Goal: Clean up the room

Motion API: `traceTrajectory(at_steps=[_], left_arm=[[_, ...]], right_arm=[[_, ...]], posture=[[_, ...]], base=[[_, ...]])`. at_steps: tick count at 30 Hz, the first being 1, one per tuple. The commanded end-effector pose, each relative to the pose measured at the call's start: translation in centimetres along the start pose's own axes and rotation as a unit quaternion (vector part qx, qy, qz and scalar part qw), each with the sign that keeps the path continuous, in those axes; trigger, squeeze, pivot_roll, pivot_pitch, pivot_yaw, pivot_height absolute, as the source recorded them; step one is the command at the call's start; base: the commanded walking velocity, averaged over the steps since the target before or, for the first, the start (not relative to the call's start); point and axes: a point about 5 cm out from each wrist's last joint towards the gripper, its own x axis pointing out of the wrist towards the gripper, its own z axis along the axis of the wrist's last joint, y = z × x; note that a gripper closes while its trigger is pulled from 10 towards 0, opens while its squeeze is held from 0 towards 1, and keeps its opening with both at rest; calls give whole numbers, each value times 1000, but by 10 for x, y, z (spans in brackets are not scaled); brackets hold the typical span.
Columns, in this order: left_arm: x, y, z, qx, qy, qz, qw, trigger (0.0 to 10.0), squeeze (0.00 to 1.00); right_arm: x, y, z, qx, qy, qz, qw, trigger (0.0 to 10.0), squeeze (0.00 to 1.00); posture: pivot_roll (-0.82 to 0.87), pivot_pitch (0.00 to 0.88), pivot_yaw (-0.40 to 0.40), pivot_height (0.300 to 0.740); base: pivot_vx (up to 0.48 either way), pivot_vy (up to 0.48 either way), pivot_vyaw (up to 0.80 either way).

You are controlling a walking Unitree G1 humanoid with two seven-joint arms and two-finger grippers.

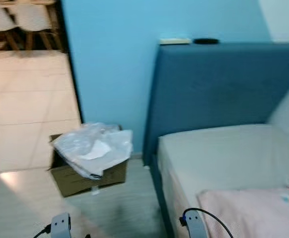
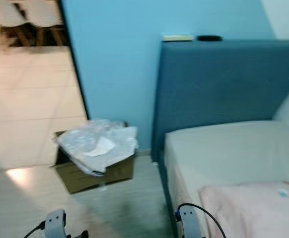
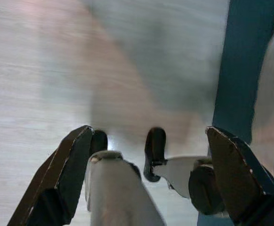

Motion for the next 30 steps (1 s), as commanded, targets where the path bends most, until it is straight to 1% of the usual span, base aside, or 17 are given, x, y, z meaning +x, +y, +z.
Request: traceTrajectory(at_steps=[1, 4, 7, 14, 25, 27, 28, 30], left_arm=[[-2, 7, -2, 0, 4, 11, 1000, 10000, 0], [-2, 8, -1, 2, 4, 12, 1000, 10000, 0], [0, 5, 4, 8, 0, 8, 1000, 10000, 0], [2, 2, 12, 19, -8, 2, 1000, 10000, 0], [3, 2, 20, 12, -26, 0, 1000, 10000, 0], [4, -1, 29, 12, -44, -7, 999, 10000, 0], [4, -1, 29, 12, -44, -7, 999, 10000, 0], [7, -9, 41, 27, -61, -20, 998, 10000, 0]], right_arm=[[0, 3, -4, 1, 7, 3, 1000, 10000, 0], [0, 3, -7, 1, 11, 2, 1000, 10000, 0], [1, 5, -6, 0, 11, 1, 1000, 10000, 0], [1, 6, -5, -7, 12, 1, 1000, 10000, 0], [1, 9, -7, -13, 17, 5, 1000, 10000, 0], [1, 10, -10, -16, 20, 7, 1000, 10000, 0], [1, 10, -10, -16, 20, 7, 1000, 10000, 0], [1, 10, -13, -18, 24, 6, 1000, 10000, 0]], posture=[[8, 0, -54, 740], [2, 0, -43, 740], [1, 0, -34, 740], [11, 0, -38, 740], [23, 0, -48, 740], [24, 0, -48, 740], [24, 0, -48, 740], [25, 0, -55, 740]], base=[[0, 0, -763], [0, 0, -763], [0, 0, -760], [0, 0, -761], [0, 0, -763], [0, 0, -763], [0, 0, -763], [0, 0, -763]])
